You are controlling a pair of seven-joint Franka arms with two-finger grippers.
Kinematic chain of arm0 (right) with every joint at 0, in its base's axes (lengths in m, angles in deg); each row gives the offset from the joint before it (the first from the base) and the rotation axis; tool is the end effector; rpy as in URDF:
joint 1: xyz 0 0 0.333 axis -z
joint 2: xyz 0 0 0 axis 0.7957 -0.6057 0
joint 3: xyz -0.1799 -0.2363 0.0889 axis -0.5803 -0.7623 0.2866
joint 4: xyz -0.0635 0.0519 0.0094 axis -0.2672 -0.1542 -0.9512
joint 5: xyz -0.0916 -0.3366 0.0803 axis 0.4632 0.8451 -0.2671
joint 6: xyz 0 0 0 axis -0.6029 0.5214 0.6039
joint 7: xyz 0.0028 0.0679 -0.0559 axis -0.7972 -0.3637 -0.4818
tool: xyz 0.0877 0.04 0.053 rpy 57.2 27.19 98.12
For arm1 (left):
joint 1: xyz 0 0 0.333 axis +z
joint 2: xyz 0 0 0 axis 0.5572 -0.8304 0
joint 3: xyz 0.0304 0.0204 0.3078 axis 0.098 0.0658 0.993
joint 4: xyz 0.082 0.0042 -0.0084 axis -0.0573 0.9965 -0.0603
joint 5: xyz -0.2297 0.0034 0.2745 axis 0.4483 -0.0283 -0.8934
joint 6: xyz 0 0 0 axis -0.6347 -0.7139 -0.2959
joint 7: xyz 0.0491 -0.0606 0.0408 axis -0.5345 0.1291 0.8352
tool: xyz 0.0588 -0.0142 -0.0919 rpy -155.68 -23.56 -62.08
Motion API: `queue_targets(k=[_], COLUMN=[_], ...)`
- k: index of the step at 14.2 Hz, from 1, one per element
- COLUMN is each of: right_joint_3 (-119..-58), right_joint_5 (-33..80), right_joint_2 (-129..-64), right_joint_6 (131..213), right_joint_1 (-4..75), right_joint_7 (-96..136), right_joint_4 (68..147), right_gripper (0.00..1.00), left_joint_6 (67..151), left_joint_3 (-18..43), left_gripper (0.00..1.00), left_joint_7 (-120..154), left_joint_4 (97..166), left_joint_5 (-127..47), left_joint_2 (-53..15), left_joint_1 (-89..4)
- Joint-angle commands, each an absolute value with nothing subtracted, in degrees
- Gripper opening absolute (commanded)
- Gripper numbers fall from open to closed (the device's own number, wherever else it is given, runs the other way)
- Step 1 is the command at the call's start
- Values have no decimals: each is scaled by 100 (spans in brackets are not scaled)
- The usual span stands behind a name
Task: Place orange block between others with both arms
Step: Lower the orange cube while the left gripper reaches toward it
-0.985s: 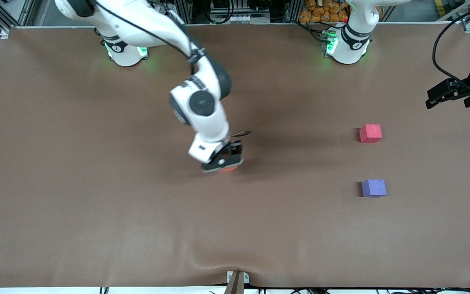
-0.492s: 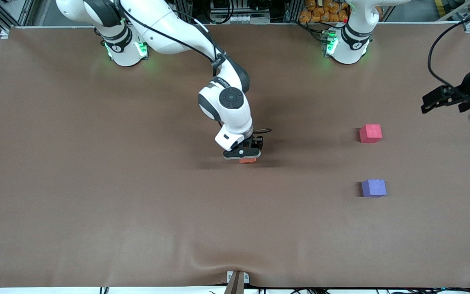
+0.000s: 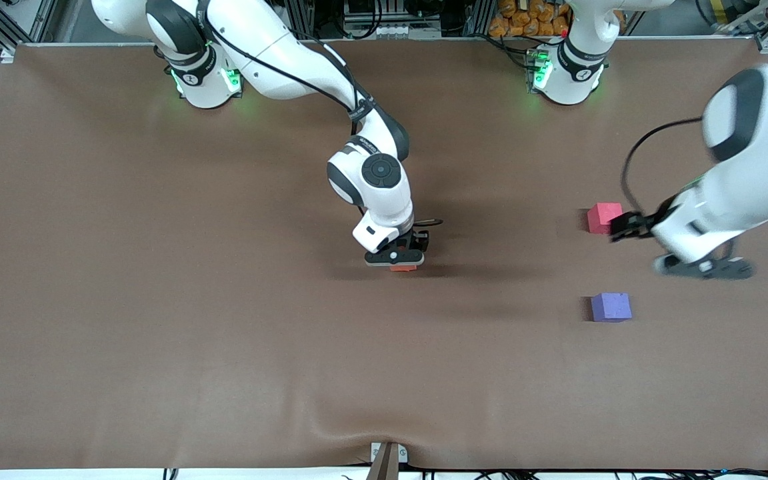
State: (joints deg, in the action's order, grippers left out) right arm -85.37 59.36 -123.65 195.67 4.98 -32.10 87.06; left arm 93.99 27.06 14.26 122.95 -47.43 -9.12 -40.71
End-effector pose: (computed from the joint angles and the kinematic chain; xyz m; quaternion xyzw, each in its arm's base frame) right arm 0.4990 0.5180 0.2189 -0.9962 0.0119 -0.0649 0.0569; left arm 0.5914 -0.1084 0.4725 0.9974 -0.0576 -0.0391 0.0168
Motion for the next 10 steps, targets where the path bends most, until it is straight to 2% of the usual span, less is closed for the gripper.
queue_targets(k=[1, 5, 8, 10], right_joint_3=[-8553, -8544, -8553, -8553], right_joint_5=[5997, 5936, 5901, 5936], right_joint_2=[-12494, -12319, -11950, -11712], right_joint_6=[19538, 19459, 19127, 18897], right_joint_1=[508, 482, 622, 823], right_joint_7=[-3351, -3342, -3325, -3281], right_joint_4=[8512, 8512, 8512, 8512], right_gripper=[100, 100, 100, 100], left_joint_6=[9794, 10058, 10576, 10604], left_joint_3=[2714, 2705, 2705, 2714], left_gripper=[100, 100, 100, 100], left_joint_7=[1468, 1520, 2213, 2521], left_joint_4=[12074, 11336, 11256, 11256], left_joint_5=[-4593, -4532, -4523, -4549], left_joint_2=[-1421, -2317, -2626, -2662], left_joint_1=[-4395, -5027, -5354, -5609])
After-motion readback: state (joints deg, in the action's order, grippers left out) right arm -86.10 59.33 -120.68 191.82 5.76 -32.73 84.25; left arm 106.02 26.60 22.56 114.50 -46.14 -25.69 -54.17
